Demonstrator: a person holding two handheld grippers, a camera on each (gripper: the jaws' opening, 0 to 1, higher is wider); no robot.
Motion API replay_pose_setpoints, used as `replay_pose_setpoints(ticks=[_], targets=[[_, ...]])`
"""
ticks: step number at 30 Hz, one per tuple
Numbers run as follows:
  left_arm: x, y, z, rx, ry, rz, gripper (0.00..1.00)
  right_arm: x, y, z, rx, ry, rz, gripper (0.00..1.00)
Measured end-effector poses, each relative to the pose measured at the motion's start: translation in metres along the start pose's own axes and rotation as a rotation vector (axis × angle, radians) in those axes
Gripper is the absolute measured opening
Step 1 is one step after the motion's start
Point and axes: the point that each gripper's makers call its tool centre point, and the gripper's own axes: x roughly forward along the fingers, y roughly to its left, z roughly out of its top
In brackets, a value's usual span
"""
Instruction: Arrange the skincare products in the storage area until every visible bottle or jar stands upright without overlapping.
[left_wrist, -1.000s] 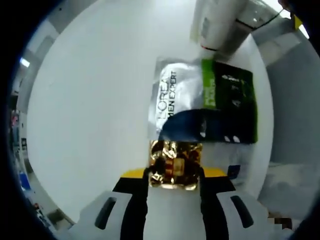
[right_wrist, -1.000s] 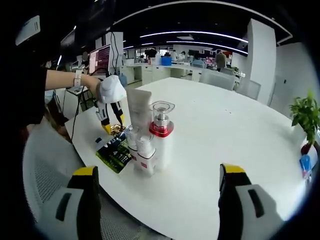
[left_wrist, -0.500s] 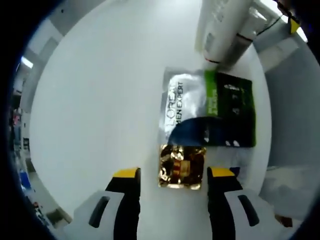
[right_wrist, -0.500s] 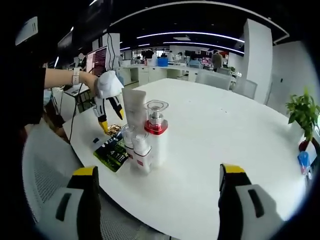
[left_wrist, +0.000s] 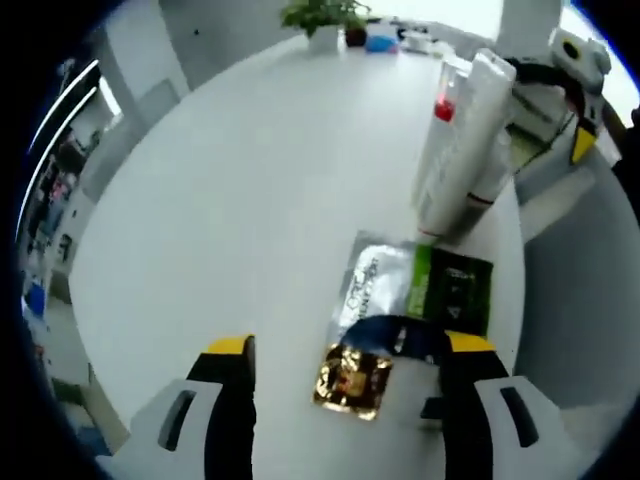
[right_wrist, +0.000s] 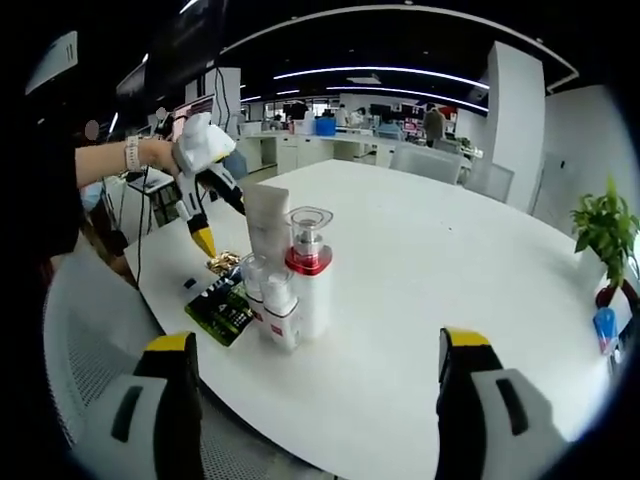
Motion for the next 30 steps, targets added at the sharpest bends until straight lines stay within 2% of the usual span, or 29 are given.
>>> replay_pose_setpoints(ticks=[5,10,22,30], targets=[[-0.009,-0.002,0.003,-0.059,-0.067,0.048,0.78,0.002,0.005,0.003,-0.009,-0.001,0.012,1.00],[-0.018,-0.011,0.009,-0.099,-0.127,0.070,0.78,0.004,0.010,0.004,-0.018,0.002,0.024,1.00],[-0.046,-0.024,0.026,-0.147,-0.267,0.161,0.87,0.006,0.015,0.010,-0.043,0.000,0.045,1.00],[-0.066,-0.032,0.027,-0.182,-0.333,0.228,0.91,0.007,0.016,0.013,-0.048,-0.002,0.055,1.00]])
